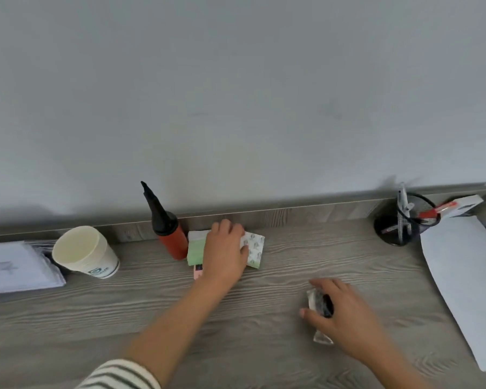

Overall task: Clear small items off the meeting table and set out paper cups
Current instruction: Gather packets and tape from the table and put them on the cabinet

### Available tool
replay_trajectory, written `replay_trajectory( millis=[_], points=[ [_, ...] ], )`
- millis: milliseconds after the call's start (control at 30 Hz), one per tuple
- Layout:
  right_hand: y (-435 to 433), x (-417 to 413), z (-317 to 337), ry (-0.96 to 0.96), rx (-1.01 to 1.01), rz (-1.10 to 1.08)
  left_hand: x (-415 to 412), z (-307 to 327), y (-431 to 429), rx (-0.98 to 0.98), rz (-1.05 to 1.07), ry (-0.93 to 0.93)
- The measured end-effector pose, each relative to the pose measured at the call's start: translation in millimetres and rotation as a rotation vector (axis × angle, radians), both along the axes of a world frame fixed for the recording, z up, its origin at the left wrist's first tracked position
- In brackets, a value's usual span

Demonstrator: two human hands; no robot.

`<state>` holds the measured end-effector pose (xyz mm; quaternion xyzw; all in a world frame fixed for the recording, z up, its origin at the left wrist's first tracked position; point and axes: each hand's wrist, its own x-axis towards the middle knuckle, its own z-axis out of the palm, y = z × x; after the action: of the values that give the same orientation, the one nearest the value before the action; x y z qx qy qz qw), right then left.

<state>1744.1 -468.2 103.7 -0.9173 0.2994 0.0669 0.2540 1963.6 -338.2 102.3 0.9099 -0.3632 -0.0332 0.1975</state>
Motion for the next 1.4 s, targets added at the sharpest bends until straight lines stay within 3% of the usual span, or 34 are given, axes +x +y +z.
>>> replay_trajectory(
  millis=[133, 367, 600, 733, 867, 1000, 1100, 1233, 1400],
  points=[
    [-0.5, 43.5, 4.9, -0.066, 0.010, 0.052, -14.0, 1.6, 43.4, -0.077, 0.101, -0.112],
    [-14.7, 113.9, -15.5, -0.046, -0.243, 0.213, -37.4, -19.4, 108.6, 0.170, 0.196, 0.024],
    [-26.4, 96.7, -24.0, -0.147, -0.276, 0.192, -57.6, -16.0, 77.9, 0.128, -0.015, -0.135],
    [-32.1, 71.8, -24.2, -0.198, -0.217, 0.126, -45.7, -13.7, 45.2, 0.267, -0.147, -0.214],
    [-42.3, 68.4, -15.3, -0.391, -0.092, -0.052, -43.4, -19.8, 21.5, 0.391, -0.228, -0.179],
    [-38.7, 83.4, -4.3, -0.508, -0.038, -0.130, -46.6, -20.5, 15.0, 0.389, -0.219, -0.151],
    [-29.5, 99.5, -4.3, -0.569, -0.055, -0.069, -46.6, -13.9, 28.2, 0.333, -0.221, -0.128],
    [-19.3, 115.5, -10.2, -0.484, -0.104, -0.032, -55.7, -6.6, 69.5, 0.187, -0.129, -0.119],
    [-29.4, 90.3, -28.8, -0.435, -0.210, -0.072, -74.7, -22.8, 133.6, 0.165, 0.014, -0.089]
  ],
)
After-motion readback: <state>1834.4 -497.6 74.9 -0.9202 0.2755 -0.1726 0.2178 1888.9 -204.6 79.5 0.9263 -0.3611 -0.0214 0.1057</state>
